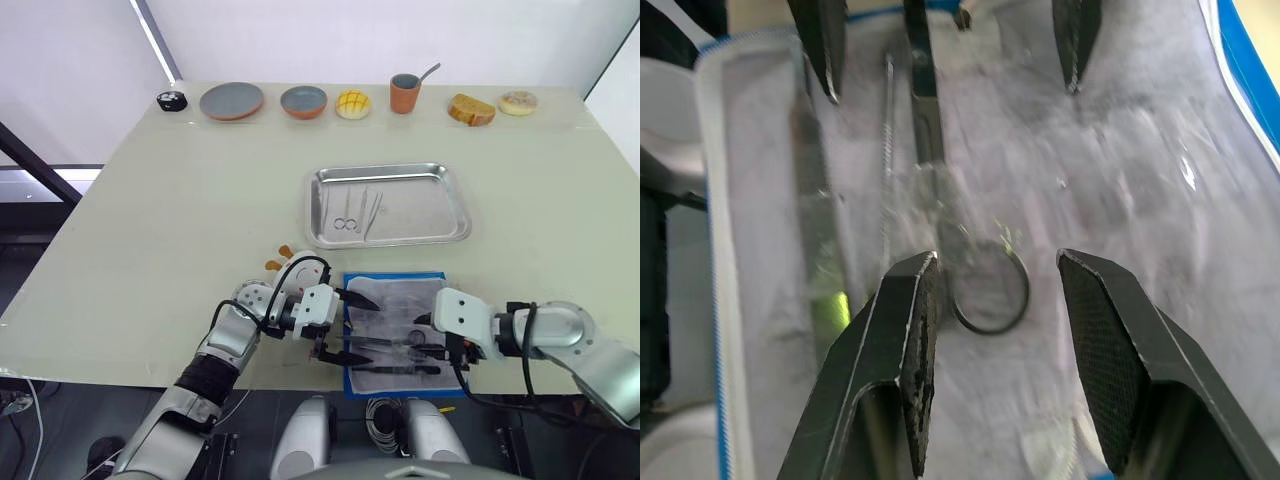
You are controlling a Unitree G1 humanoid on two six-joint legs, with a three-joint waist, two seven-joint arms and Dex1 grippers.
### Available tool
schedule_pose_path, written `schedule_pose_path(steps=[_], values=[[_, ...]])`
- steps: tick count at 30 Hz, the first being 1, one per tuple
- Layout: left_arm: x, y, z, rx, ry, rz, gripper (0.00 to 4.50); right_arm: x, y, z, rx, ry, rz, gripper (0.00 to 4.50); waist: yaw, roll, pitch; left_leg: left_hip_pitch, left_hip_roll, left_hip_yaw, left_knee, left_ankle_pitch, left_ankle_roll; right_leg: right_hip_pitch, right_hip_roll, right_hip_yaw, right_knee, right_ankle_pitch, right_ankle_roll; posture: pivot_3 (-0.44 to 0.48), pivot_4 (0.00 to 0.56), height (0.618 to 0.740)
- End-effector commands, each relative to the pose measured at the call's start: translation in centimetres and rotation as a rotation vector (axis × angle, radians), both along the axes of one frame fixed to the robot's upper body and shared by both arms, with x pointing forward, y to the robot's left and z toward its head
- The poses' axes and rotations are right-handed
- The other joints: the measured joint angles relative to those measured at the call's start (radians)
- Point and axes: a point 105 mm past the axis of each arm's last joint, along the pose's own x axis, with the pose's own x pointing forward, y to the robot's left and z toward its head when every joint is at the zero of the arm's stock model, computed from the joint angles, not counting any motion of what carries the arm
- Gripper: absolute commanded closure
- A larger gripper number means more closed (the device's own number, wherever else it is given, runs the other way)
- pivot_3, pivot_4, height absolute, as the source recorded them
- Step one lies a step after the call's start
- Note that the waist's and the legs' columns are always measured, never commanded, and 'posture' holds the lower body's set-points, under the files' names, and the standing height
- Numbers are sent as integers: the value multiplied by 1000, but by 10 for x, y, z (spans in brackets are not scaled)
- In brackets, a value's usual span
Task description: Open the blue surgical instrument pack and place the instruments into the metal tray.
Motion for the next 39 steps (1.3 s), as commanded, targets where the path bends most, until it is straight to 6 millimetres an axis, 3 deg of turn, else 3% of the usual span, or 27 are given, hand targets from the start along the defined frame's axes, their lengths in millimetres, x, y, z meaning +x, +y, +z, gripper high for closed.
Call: schedule_pose_path(steps=[1,32,39], values=[[-6,5,-19,69,56,10,0,0,2,9,9,-41,28,2502,0,0,0,0,0,0,0,0,0,0,0,0,0,0,0,0,150,740],[-7,-1,-18,63,53,4,0,5,6,9,0,-60,65,2502,1,0,0,0,0,0,0,0,0,0,0,0,0,0,0,0,150,740],[-7,-2,-18,64,54,5,0,9,-4,2,-64,-55,60,2502,2,0,0,0,0,0,0,0,0,0,0,0,0,0,0,0,150,740]])
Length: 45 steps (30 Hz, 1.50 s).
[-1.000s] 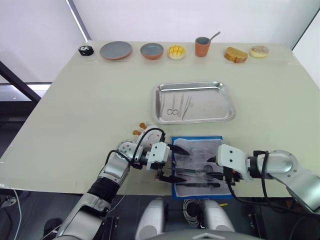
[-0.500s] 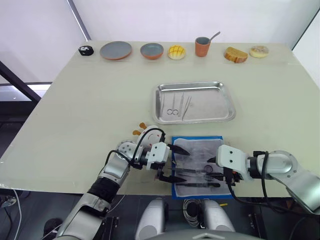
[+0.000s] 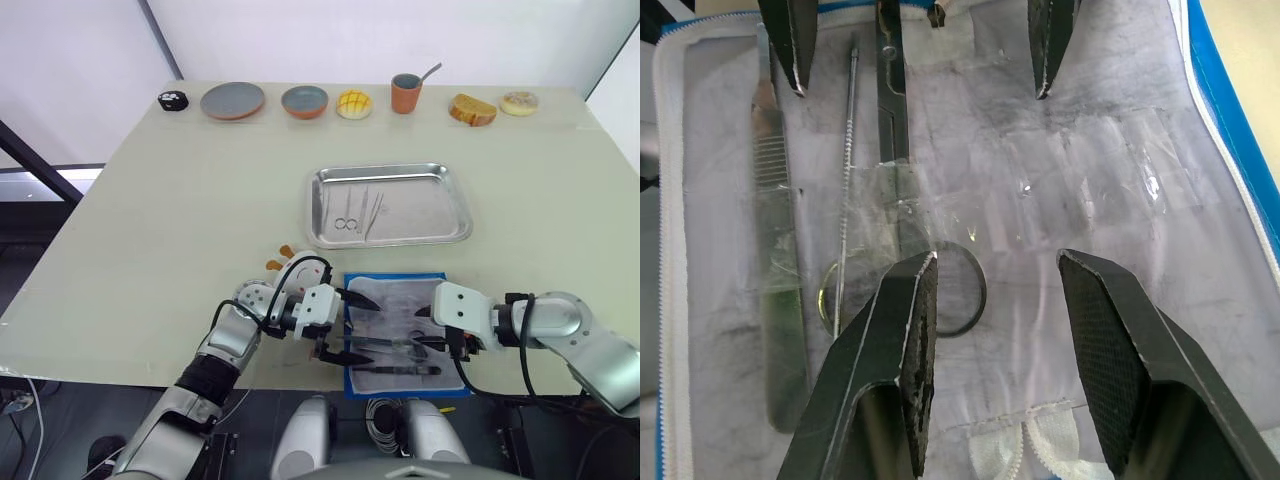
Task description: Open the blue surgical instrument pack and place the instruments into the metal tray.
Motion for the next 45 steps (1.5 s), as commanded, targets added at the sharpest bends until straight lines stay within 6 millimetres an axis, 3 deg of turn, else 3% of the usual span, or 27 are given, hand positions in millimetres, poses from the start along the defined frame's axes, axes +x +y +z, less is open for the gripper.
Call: schedule_pose_path(steps=[1,13,20,26,34,45], values=[[-6,1,-19,58,59,11,0,1,-4,-1,-48,-24,23,2502,0,0,0,0,0,0,0,0,0,0,0,0,0,0,0,0,150,740],[-6,0,-19,58,59,15,0,6,-24,-8,-176,-28,22,2502,2,0,0,0,0,0,0,0,0,0,-1,0,0,0,0,0,150,740],[-6,0,-20,58,60,19,0,3,-18,-9,-180,-22,60,2502,2,0,-1,0,0,0,0,0,0,1,-1,0,0,0,0,0,150,740],[-6,0,-20,58,58,22,0,6,-33,-13,-212,-23,22,2502,4,0,-4,1,0,0,0,0,0,1,-1,0,0,0,0,0,150,740],[-6,1,-20,58,57,23,0,2,-2,18,59,15,30,2502,3,0,-5,1,0,0,0,0,0,1,-1,0,0,0,0,0,150,740],[-6,2,-21,61,57,26,0,-12,2,3,-2,31,57,2502,3,0,-5,0,0,-1,0,0,0,1,-1,-1,0,0,0,0,150,740]])
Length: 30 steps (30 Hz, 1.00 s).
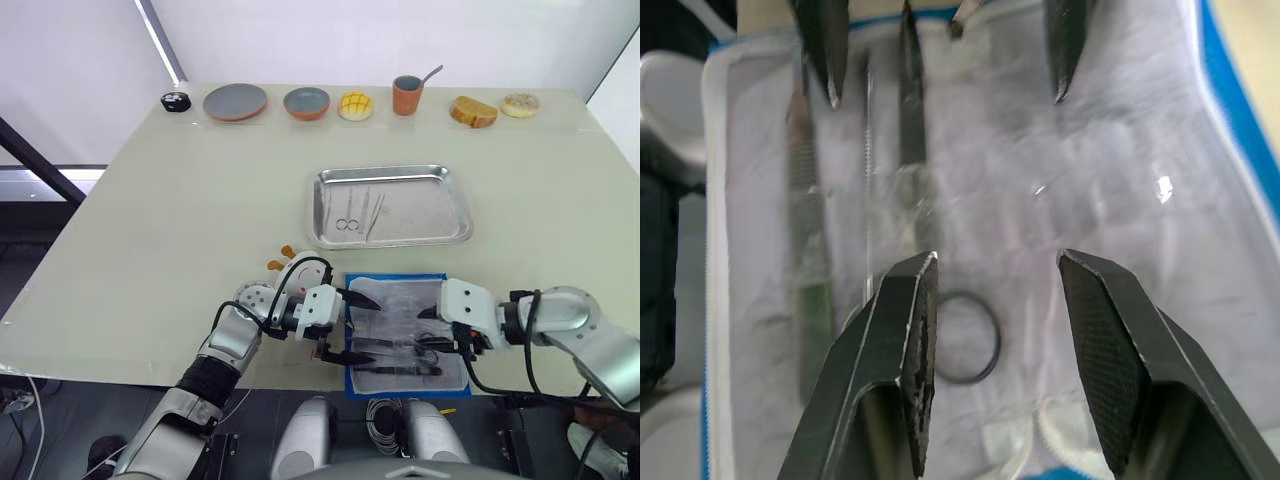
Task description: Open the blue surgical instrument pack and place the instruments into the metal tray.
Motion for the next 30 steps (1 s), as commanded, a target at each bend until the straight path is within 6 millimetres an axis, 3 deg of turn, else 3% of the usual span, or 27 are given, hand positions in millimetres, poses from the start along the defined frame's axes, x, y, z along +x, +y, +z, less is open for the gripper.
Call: schedule_pose_path(steps=[1,13,20,23,26,30], values=[[-6,4,-20,61,62,9,0,-5,5,1,-27,-37,27,2502,-1,0,0,0,0,0,0,0,0,0,0,0,0,0,0,0,150,740],[-6,4,-22,63,61,7,0,-5,10,-9,-70,-14,3,2502,-1,0,0,0,0,0,0,0,0,0,0,0,0,0,0,0,150,740],[-6,4,-23,62,61,11,0,-10,-3,-19,-160,29,-11,2502,-1,0,-1,0,0,0,0,0,0,0,0,0,0,0,0,0,150,740],[-7,4,-24,60,61,14,0,-6,-9,-20,-174,34,-19,3257,-1,1,-2,0,0,0,0,0,0,0,0,0,0,0,0,0,150,740],[-7,3,-23,59,61,16,0,-5,-11,-19,-175,32,-15,4473,-1,1,-2,0,0,0,0,0,0,0,0,0,0,0,0,0,150,740],[-6,3,-23,58,59,17,0,-2,-15,-19,-180,11,-16,4473,0,1,-2,0,0,0,0,0,0,0,0,0,0,0,0,0,150,740]])
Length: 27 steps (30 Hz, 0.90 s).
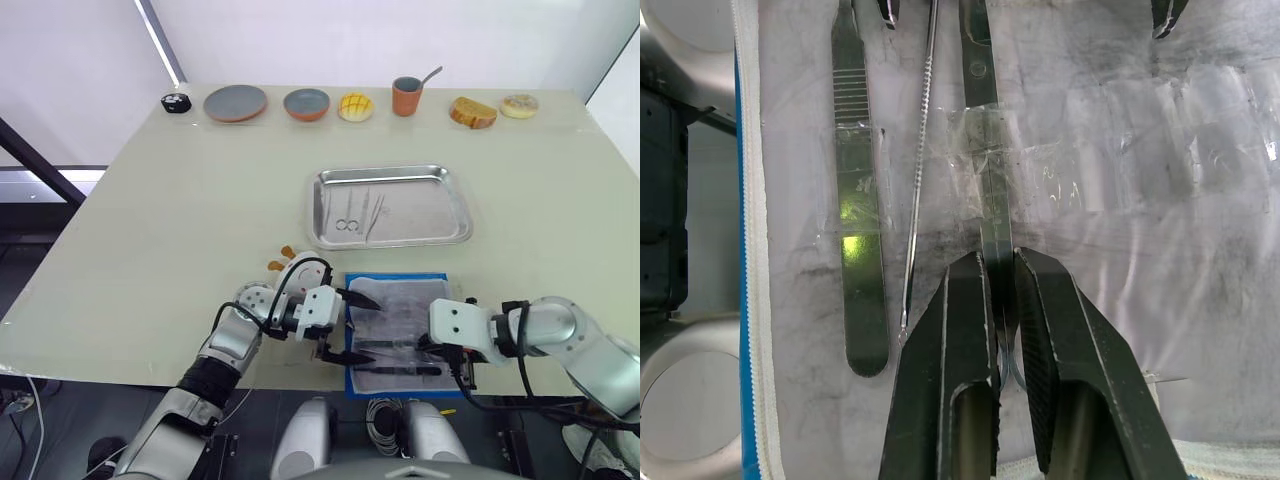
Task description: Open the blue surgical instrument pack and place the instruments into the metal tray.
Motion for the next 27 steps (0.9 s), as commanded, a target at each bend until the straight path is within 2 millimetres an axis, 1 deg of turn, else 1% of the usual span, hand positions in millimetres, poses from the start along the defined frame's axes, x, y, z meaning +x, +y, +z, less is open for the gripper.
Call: schedule_pose_path(steps=[1,7,12,15,18,23,27], values=[[-7,2,-21,62,64,8,0,4,-14,-7,-43,8,-43,4473,0,0,0,0,0,0,0,0,0,0,0,0,0,0,0,0,150,740],[-7,1,-20,60,63,4,0,8,-18,-2,-33,-12,-51,4473,1,0,0,0,0,0,0,0,0,0,0,0,0,0,0,0,150,740],[-6,0,-21,65,62,3,0,5,-5,5,-23,-27,-34,4473,1,0,0,0,0,0,0,0,0,0,0,0,0,0,0,0,150,740],[-6,0,-21,66,63,3,0,4,-2,13,-29,-44,-19,4473,2,0,0,0,0,0,0,0,0,0,0,0,0,0,0,0,150,740],[-6,-1,-21,69,64,3,0,6,-5,20,-69,-73,-1,4473,2,1,0,0,0,0,0,0,0,0,0,0,0,0,0,0,150,740],[-6,-2,-22,74,65,2,0,6,-6,33,-90,-86,10,4473,3,1,0,-1,0,0,0,0,0,0,-1,0,0,0,0,0,150,740],[-5,-3,-22,78,66,1,0,5,-7,36,-109,-95,16,4473,4,1,0,-1,0,-1,0,0,0,-1,-1,0,0,0,0,0,150,740]])
